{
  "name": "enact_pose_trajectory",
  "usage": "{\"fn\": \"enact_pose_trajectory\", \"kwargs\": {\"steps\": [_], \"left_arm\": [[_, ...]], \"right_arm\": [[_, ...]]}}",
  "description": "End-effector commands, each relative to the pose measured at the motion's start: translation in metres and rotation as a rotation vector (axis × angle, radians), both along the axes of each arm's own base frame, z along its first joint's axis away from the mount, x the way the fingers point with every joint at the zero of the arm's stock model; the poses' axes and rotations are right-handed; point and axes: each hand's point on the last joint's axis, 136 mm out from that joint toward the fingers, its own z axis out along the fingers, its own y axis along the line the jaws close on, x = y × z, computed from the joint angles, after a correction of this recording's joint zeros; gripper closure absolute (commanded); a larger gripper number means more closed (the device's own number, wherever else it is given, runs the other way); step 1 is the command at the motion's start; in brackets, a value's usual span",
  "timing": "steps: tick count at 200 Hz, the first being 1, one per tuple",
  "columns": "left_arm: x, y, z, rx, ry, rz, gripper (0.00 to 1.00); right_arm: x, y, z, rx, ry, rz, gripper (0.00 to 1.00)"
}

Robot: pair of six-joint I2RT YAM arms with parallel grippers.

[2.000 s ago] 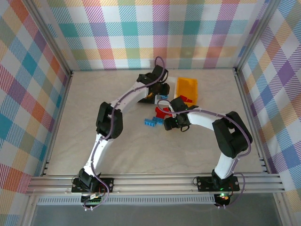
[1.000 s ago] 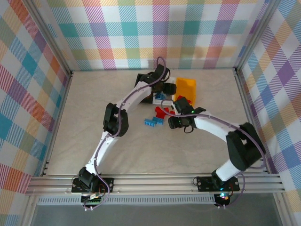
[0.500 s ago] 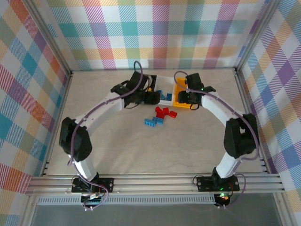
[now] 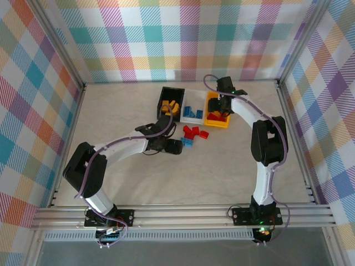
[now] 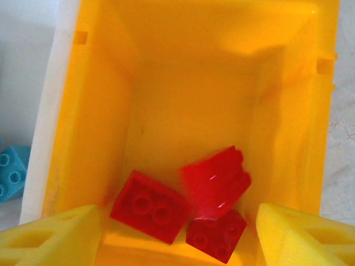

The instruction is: Sort the legos into containers by color

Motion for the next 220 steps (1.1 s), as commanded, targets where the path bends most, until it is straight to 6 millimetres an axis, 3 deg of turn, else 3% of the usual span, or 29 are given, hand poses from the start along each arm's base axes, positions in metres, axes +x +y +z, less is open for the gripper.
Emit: {"fn": "enact_pose_trajectory", "kwargs": {"steps": [1, 55, 104, 129, 168, 191, 220], "left_arm": [[0.016, -0.018, -0.005, -0.019, -0.025, -0.026, 0.16], [0.041, -0.023, -0.033, 0.076, 0.001, -0.038, 0.13], [0.052, -0.022, -0.047, 0.119, 0.015, -0.054, 0.13], [0.048, -0.021, -0.055, 0.122, 0.043, -0.055, 0.22], [0.038, -0.016, -0.052, 0.107, 0.055, -0.045, 0.4], [0.032, -0.01, -0.041, 0.101, 0.045, -0.035, 0.43], [0.027, 0.0, -0.014, 0.103, 0.013, -0.023, 0.44]], "right_arm": [[-0.008, 0.003, 0.024, 0.033, -0.03, 0.017, 0.21], [-0.058, 0.007, 0.057, 0.162, -0.085, 0.016, 0.17], [-0.092, 0.009, 0.068, 0.22, -0.082, 0.024, 0.15], [-0.119, 0.019, 0.051, 0.211, -0.011, 0.038, 0.16], [-0.164, 0.036, -0.002, 0.119, 0.121, 0.078, 0.15], [-0.168, 0.044, -0.025, 0.105, 0.165, 0.093, 0.15], [-0.154, 0.053, -0.042, 0.084, 0.179, 0.1, 0.16]]}}
